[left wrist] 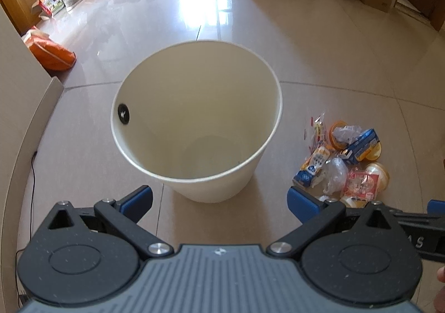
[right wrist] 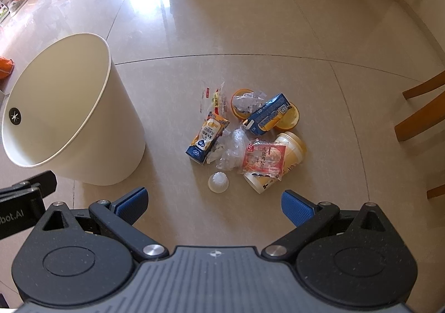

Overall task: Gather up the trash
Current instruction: 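Move the left tool toward the cream bin's rim, then grip the cream bin's rim with the left tool and tilt it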

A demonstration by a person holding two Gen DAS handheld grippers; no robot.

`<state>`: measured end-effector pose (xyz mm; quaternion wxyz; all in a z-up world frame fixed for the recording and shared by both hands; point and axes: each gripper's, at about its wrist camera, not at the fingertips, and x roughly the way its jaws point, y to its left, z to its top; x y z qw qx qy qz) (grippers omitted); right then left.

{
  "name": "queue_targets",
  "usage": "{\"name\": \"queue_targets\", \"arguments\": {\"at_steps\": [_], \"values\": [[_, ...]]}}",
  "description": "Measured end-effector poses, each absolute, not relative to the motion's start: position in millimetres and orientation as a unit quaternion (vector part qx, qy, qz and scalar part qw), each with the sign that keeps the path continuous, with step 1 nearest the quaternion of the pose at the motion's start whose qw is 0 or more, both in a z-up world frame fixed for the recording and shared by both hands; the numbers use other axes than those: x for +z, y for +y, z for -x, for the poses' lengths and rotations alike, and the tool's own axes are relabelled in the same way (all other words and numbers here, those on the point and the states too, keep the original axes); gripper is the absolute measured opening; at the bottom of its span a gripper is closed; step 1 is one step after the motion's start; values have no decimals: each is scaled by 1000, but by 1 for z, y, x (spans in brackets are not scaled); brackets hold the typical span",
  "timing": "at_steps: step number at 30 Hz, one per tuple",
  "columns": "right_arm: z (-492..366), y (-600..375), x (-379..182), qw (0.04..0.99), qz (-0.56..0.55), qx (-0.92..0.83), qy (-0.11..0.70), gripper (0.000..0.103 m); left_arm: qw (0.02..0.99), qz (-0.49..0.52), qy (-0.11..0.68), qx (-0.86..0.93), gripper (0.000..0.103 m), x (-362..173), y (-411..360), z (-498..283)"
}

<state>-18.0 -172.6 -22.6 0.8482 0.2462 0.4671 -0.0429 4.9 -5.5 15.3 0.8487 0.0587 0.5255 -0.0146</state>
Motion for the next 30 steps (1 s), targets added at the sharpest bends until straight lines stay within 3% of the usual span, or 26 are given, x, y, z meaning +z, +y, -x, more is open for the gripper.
{"name": "queue_targets", "arguments": {"at_steps": [8,17,23,30], "values": [[20,-186,-22,857,-261,-41,442,103,861,-24,508,-20,102,41,1,-29],[16,-198,-20,875,-268,-35,401,103,881,-62,470,-18,102,61,25,-62],[7,-186,-28,907,-238,-13,347,103,889,-50,455,-9,102,45,60,-74],[-3,-170,-47,909,-179,-24,375,103,867,-73,492,22,102,5,99,-94]]}}
